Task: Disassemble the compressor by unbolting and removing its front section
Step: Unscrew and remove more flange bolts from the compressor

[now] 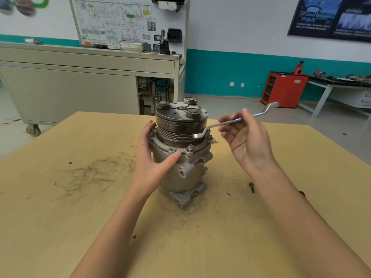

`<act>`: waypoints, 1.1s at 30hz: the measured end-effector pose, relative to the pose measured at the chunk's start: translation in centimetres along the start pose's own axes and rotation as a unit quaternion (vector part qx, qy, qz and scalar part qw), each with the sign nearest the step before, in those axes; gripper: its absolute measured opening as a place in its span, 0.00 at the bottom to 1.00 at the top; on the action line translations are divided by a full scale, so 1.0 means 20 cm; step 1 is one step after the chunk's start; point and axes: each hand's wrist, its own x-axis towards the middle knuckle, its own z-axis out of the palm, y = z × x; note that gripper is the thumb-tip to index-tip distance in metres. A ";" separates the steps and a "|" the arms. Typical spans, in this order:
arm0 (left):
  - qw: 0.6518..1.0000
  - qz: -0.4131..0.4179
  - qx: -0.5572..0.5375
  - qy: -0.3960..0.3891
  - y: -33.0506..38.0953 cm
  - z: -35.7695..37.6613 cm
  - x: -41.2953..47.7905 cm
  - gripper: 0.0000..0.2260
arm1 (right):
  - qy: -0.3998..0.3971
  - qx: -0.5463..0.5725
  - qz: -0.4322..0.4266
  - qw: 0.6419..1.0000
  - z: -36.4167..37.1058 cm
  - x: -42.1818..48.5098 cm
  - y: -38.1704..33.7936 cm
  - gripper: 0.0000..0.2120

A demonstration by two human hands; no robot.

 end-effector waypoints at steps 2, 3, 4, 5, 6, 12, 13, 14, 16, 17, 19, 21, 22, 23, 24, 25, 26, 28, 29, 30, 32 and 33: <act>1.000 -0.001 0.001 0.002 -0.01 0.00 0.00 0.42 | 0.018 -0.059 -0.068 0.996 0.02 0.00 -0.07 0.17; 1.000 -0.002 0.001 0.002 -0.01 0.00 0.00 0.42 | 0.030 -0.118 -0.109 0.986 0.03 -0.01 -0.11 0.16; 1.000 -0.003 0.001 0.002 -0.01 0.00 0.00 0.42 | 0.039 -0.193 -0.151 0.969 0.05 -0.02 -0.13 0.15; 1.000 -0.004 0.002 0.003 -0.01 0.00 0.00 0.42 | 0.039 -0.268 -0.183 0.945 0.06 -0.04 -0.14 0.14; 1.000 -0.004 0.002 0.003 -0.01 0.00 0.00 0.42 | 0.027 -0.332 -0.197 0.922 0.08 -0.07 -0.14 0.12; 1.000 0.004 0.009 0.009 -0.01 0.00 0.01 0.42 | -0.092 -0.632 -0.142 0.756 0.14 -0.17 0.03 0.07; 1.000 0.004 0.011 0.008 -0.01 0.00 0.00 0.42 | -0.095 -0.645 -0.133 0.747 0.14 -0.17 0.04 0.08; 1.000 0.005 0.012 0.007 -0.01 0.00 0.00 0.42 | -0.095 -0.648 -0.127 0.745 0.15 -0.17 0.05 0.09; 1.000 0.006 0.010 0.006 -0.01 0.00 0.00 0.42 | -0.088 -0.655 -0.125 0.740 0.15 -0.16 0.06 0.09; 1.000 0.006 0.008 0.006 -0.01 0.00 0.00 0.42 | -0.086 -0.657 -0.127 0.738 0.15 -0.16 0.07 0.08; 1.000 0.005 0.005 0.007 -0.01 0.00 0.00 0.42 | -0.091 -0.662 -0.131 0.732 0.15 -0.15 0.07 0.08; 1.000 0.005 0.005 0.006 -0.01 0.00 0.01 0.42 | -0.097 -0.664 -0.133 0.730 0.15 -0.15 0.07 0.08; 1.000 0.005 0.006 0.005 -0.01 0.00 0.01 0.42 | -0.100 -0.663 -0.132 0.730 0.15 -0.15 0.07 0.08; 1.000 0.005 0.006 0.004 -0.01 0.00 0.01 0.42 | -0.102 -0.662 -0.131 0.731 0.15 -0.15 0.07 0.07; 1.000 0.005 0.005 0.005 -0.01 0.00 0.01 0.42 | -0.103 -0.660 -0.131 0.732 0.15 -0.15 0.07 0.07; 1.000 0.006 0.004 0.006 -0.01 0.00 0.01 0.42 | -0.104 -0.660 -0.131 0.733 0.15 -0.15 0.07 0.07; 1.000 0.007 0.004 0.007 -0.01 0.00 0.01 0.42 | -0.105 -0.660 -0.132 0.732 0.15 -0.15 0.07 0.07; 1.000 0.008 0.006 0.008 -0.01 0.00 0.01 0.42 | -0.105 -0.662 -0.136 0.730 0.15 -0.15 0.08 0.06; 1.000 0.009 0.008 0.008 -0.01 0.00 0.01 0.42 | -0.104 -0.662 -0.137 0.730 0.15 -0.15 0.08 0.06; 1.000 0.009 0.009 0.009 -0.01 0.00 0.01 0.42 | -0.102 -0.662 -0.138 0.730 0.15 -0.14 0.08 0.05; 1.000 0.010 0.010 0.010 -0.02 0.00 0.01 0.42 | -0.099 -0.662 -0.140 0.730 0.14 -0.14 0.08 0.05; 1.000 0.010 0.011 0.011 -0.02 0.00 0.01 0.42 | -0.100 -0.660 -0.139 0.731 0.14 -0.14 0.08 0.05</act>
